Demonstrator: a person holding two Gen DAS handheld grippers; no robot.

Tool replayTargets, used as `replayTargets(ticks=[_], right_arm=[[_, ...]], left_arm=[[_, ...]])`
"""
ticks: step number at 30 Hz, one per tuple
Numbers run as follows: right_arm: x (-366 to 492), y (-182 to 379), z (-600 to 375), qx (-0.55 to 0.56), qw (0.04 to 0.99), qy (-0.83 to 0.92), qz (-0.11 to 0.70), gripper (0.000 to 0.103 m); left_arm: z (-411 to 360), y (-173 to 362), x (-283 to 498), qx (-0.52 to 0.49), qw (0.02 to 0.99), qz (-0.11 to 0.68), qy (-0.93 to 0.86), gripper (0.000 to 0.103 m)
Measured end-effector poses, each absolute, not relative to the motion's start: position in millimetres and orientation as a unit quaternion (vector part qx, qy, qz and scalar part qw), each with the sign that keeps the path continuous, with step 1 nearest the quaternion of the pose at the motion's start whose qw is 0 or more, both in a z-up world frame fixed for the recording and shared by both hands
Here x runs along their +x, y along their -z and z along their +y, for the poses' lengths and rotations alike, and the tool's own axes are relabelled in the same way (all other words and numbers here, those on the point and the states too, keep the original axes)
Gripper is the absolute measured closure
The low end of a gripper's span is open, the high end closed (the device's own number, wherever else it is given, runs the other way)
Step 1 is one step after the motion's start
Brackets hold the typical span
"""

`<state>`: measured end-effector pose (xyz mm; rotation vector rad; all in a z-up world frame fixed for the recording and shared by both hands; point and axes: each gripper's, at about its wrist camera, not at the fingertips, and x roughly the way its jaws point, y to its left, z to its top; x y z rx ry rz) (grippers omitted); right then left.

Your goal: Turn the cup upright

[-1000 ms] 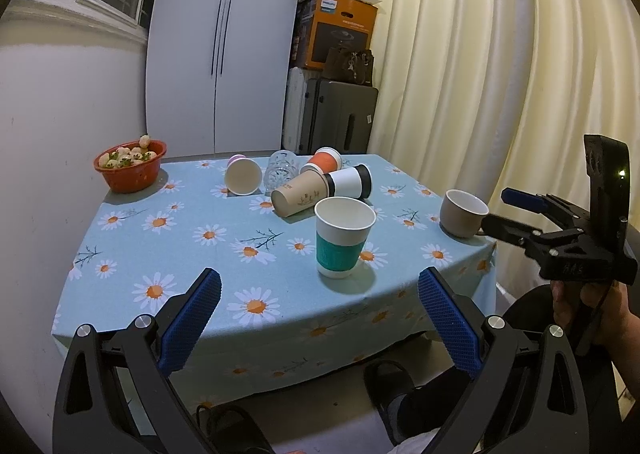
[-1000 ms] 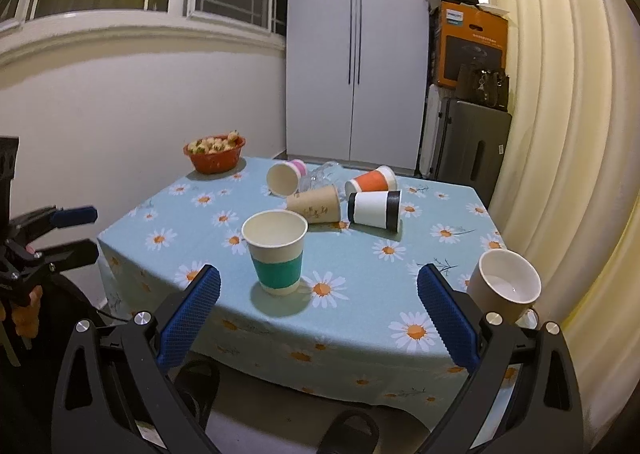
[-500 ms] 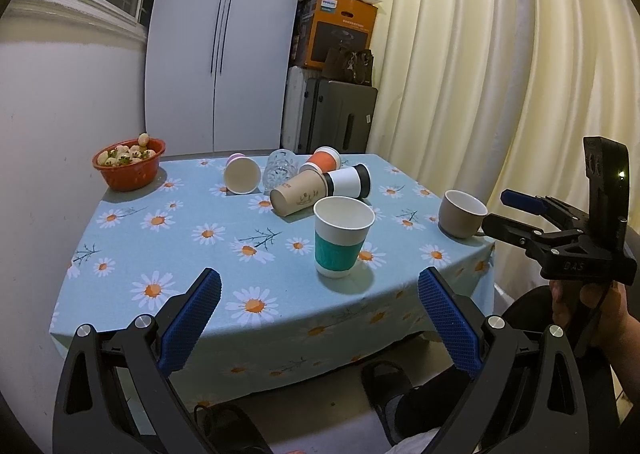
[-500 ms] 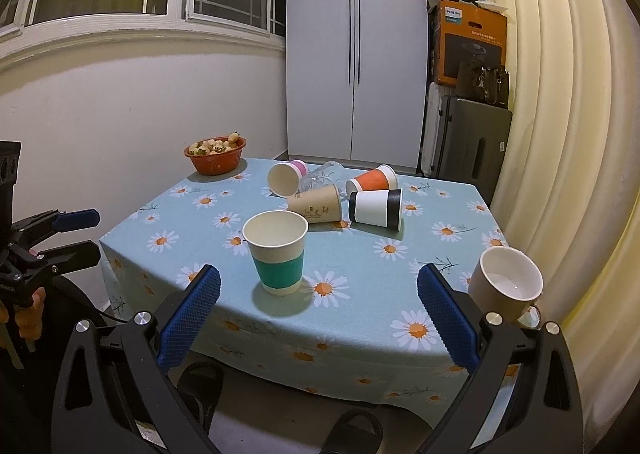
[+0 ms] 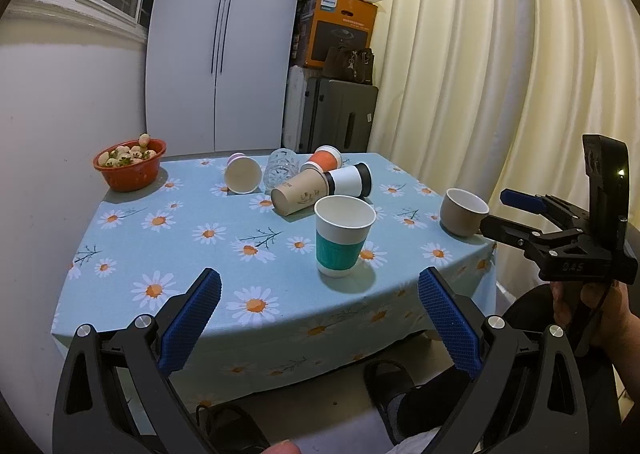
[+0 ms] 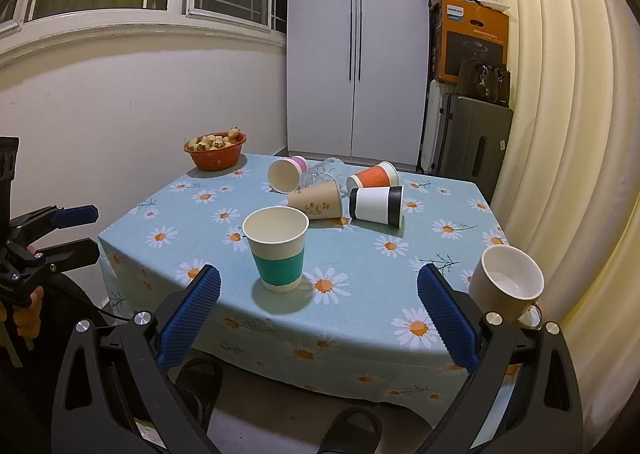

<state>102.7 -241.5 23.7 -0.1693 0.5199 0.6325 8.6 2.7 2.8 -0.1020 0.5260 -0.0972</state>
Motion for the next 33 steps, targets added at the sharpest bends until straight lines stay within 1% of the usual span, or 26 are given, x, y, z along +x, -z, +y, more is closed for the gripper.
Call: replayTargets(ticks=[33], right_arm=[[105.4, -19.0, -240.3, -0.087, 0.912, -0.305, 0.261, 0.005]], left_arm=[[-0.1, -1.7, 8.4, -0.041, 0.964, 0.261, 0.041, 0.007]])
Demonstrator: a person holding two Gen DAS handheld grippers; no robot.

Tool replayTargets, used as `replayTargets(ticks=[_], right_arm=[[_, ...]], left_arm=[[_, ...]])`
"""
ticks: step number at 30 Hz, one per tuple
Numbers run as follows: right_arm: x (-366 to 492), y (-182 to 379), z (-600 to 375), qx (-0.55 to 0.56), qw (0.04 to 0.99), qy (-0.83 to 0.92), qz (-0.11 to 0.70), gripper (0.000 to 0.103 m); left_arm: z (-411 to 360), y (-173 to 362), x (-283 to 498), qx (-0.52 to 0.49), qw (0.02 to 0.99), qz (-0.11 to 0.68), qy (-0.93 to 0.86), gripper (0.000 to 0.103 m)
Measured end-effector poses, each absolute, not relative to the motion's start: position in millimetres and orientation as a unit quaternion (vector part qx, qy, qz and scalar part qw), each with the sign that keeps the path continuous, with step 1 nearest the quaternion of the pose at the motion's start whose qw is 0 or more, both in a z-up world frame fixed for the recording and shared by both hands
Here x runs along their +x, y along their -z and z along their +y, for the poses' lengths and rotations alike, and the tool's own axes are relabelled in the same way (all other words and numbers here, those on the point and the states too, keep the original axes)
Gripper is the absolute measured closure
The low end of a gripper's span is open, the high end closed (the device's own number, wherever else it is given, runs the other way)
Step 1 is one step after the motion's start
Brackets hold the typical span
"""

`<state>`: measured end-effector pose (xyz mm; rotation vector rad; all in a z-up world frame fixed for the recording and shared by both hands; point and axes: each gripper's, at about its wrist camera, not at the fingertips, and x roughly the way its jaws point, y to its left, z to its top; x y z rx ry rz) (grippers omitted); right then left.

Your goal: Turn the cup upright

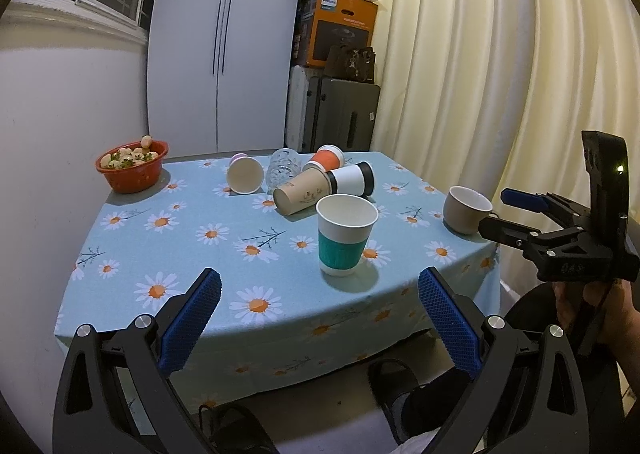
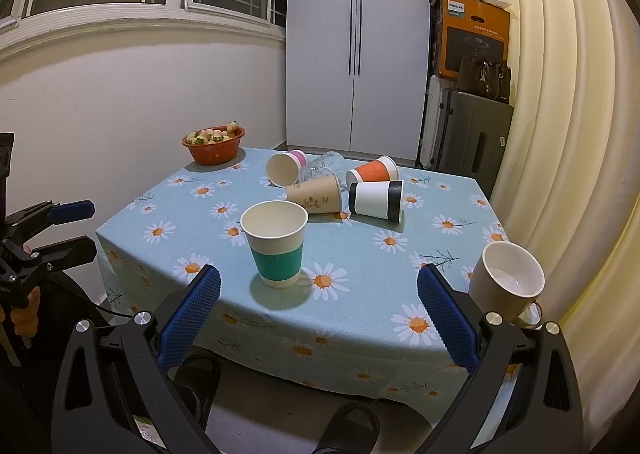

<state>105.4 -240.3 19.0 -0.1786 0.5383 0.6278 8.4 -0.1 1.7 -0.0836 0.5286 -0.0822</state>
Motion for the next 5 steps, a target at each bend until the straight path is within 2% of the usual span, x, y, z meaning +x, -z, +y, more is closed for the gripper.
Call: replayTargets(ticks=[5], right_arm=[[105.7, -19.2, -240.1, -0.087, 0.912, -0.304, 0.261, 0.005]], left_arm=[[-0.3, -1.5, 8.2, -0.042, 0.963, 0.262, 0.043, 0.007]])
